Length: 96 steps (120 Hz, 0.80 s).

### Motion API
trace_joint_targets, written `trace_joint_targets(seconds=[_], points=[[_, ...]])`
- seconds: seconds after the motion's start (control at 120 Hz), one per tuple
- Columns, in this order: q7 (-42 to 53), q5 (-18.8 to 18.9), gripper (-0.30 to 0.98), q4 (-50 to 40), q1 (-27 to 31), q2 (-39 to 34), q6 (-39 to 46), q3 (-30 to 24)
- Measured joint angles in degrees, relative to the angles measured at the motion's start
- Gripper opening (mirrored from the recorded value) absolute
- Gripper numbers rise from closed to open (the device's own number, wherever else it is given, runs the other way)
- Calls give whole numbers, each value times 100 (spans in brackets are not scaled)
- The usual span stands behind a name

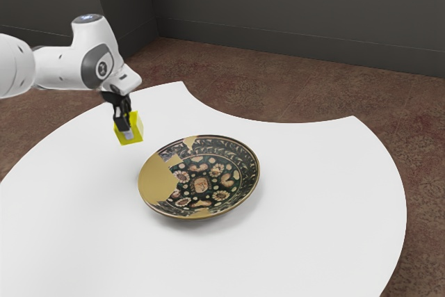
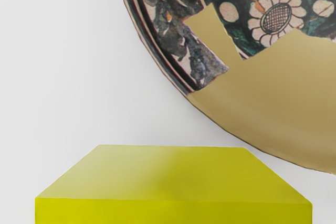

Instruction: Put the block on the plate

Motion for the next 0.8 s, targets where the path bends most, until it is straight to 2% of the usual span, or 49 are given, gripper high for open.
trace_joint_targets(seconds=[0.375,0.567,0.758,0.8], points=[[-19,-4,37,-116,-963,-15,-377,-117],[-24,0,37,-35,-1409,329,-367,-129],[-30,-9,37,135,-1514,886,-283,-132],[-30,-14,41,138,-1515,922,-256,-139]])
